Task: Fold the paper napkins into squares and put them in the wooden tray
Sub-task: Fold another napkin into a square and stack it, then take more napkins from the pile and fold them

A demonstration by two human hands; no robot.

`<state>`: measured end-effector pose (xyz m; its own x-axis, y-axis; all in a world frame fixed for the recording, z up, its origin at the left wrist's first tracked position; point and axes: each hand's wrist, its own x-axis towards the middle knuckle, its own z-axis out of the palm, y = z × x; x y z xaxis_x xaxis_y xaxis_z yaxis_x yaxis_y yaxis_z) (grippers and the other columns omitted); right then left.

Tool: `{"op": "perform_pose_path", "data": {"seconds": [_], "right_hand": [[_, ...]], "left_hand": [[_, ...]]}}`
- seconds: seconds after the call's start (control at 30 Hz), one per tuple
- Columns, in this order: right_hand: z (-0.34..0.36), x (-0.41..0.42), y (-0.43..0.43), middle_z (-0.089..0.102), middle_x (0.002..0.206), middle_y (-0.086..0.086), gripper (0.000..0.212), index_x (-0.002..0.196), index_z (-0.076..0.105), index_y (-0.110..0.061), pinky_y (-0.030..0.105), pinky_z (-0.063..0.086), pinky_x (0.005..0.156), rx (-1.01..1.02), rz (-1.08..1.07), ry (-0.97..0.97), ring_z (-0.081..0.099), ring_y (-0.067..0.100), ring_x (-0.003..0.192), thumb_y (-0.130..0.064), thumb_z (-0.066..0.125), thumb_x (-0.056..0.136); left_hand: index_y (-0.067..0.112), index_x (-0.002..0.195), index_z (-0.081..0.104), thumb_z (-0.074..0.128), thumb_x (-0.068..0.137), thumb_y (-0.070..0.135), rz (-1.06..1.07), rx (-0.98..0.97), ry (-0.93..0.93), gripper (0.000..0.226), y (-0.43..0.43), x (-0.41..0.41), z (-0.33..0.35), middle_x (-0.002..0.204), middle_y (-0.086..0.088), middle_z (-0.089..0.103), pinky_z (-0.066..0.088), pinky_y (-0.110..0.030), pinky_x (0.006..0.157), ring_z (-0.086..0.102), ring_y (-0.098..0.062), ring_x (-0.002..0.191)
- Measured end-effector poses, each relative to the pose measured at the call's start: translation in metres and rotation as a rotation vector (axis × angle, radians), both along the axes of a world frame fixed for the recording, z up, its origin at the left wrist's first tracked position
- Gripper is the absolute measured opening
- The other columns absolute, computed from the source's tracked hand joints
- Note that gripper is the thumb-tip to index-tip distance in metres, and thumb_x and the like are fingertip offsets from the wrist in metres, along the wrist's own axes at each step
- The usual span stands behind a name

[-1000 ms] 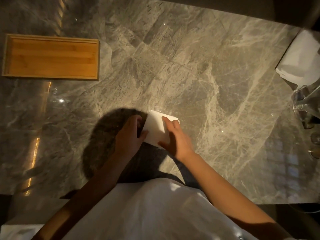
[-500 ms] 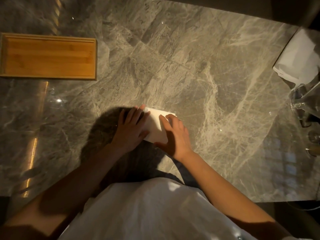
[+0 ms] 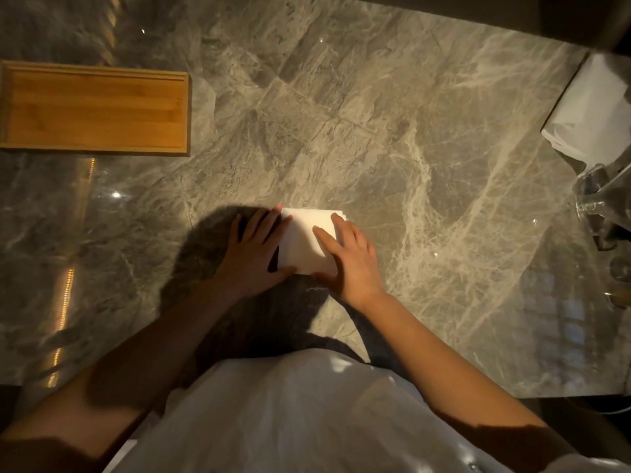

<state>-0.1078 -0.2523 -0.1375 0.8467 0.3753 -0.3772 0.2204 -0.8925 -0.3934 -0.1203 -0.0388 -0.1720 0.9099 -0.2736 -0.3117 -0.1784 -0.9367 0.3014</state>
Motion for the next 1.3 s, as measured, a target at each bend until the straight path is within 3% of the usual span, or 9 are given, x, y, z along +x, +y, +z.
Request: {"op": "perform_pose_path", "data": {"seconds": [0.27,0.5,0.6,0.7,0.83,0.93,1.1,1.2,1.3], "right_hand": [[-0.013,0.005,-0.017,0.019,0.159,0.007,0.064,0.144,0.034,-0.037,0.047,0.029,0.104,-0.062,0.021,-0.083,0.02,0.03,0.141,-0.051,0.059,0.087],[-0.014,0.01,-0.024,0.016,0.159,0.003,0.07,0.145,0.031,-0.04,0.046,0.027,0.105,-0.081,0.03,-0.052,0.019,0.027,0.142,-0.049,0.063,0.084],[-0.003,0.015,-0.036,0.029,0.154,0.007,0.06,0.141,0.044,-0.031,0.045,0.03,0.106,0.102,-0.106,-0.023,0.027,0.027,0.139,-0.043,0.065,0.085],[0.009,0.025,-0.07,0.043,0.143,0.012,0.052,0.134,0.053,-0.018,0.033,0.029,0.109,0.223,-0.289,-0.096,0.038,0.029,0.133,-0.032,0.067,0.086],[0.017,0.06,-0.141,0.05,0.136,0.017,0.045,0.13,0.053,-0.005,0.026,0.028,0.107,0.208,-0.514,-0.178,0.043,0.031,0.129,-0.017,0.065,0.088],[0.019,0.101,-0.2,0.048,0.138,0.017,0.044,0.133,0.048,-0.002,0.026,0.03,0.107,0.179,-0.69,-0.216,0.042,0.029,0.131,-0.017,0.058,0.093],[0.014,0.183,-0.277,0.041,0.144,0.017,0.051,0.14,0.04,-0.002,0.034,0.029,0.112,0.08,-0.802,-0.278,0.038,0.029,0.134,-0.021,0.055,0.095],[0.006,0.219,-0.303,0.043,0.141,0.02,0.051,0.138,0.042,-0.002,0.038,0.031,0.11,0.014,-0.77,-0.343,0.039,0.033,0.131,-0.021,0.056,0.093],[-0.005,0.243,-0.316,0.037,0.143,0.02,0.051,0.143,0.037,-0.014,0.045,0.03,0.111,-0.009,-0.909,-0.327,0.031,0.035,0.136,-0.028,0.05,0.095]], "left_hand": [[0.028,0.148,0.004,0.05,0.079,0.065,0.004,0.03,0.011,0.091,0.007,0.0,-0.003,0.159,-0.006,0.002,-0.001,-0.061,0.111,-0.005,-0.027,0.146],[0.031,0.148,0.004,0.05,0.076,0.068,0.05,0.028,0.064,0.093,0.004,0.002,0.003,0.159,-0.005,-0.003,-0.001,-0.06,0.113,-0.004,-0.028,0.146],[0.021,0.144,0.025,0.059,0.072,0.06,0.078,-0.038,0.017,0.088,-0.002,0.007,0.02,0.157,-0.009,0.013,0.009,-0.059,0.113,0.011,-0.031,0.144],[0.014,0.133,0.041,0.055,0.074,0.049,0.069,-0.14,-0.106,0.069,-0.016,0.014,0.04,0.147,-0.012,0.034,0.025,-0.057,0.107,0.031,-0.031,0.135],[0.014,0.127,0.047,0.054,0.076,0.035,0.111,-0.312,-0.177,0.055,-0.05,0.025,0.053,0.14,-0.009,0.044,0.028,-0.049,0.107,0.04,-0.03,0.127],[0.015,0.125,0.049,0.05,0.079,0.034,0.138,-0.378,-0.186,0.05,-0.071,0.027,0.048,0.133,-0.008,0.05,0.029,-0.046,0.108,0.043,-0.029,0.123],[0.022,0.119,0.054,0.044,0.084,0.033,0.212,-0.489,-0.19,0.039,-0.093,0.036,0.027,0.127,0.003,0.055,0.024,-0.021,0.11,0.049,-0.018,0.118],[0.023,0.11,0.057,0.039,0.088,0.035,0.244,-0.575,-0.205,0.031,-0.099,0.046,0.019,0.117,0.005,0.058,0.033,-0.024,0.103,0.054,-0.014,0.111],[0.029,0.106,0.057,0.039,0.088,0.035,0.308,-0.655,-0.282,0.026,-0.104,0.064,0.018,0.109,0.003,0.061,0.042,-0.038,0.097,0.054,-0.005,0.109]]}}
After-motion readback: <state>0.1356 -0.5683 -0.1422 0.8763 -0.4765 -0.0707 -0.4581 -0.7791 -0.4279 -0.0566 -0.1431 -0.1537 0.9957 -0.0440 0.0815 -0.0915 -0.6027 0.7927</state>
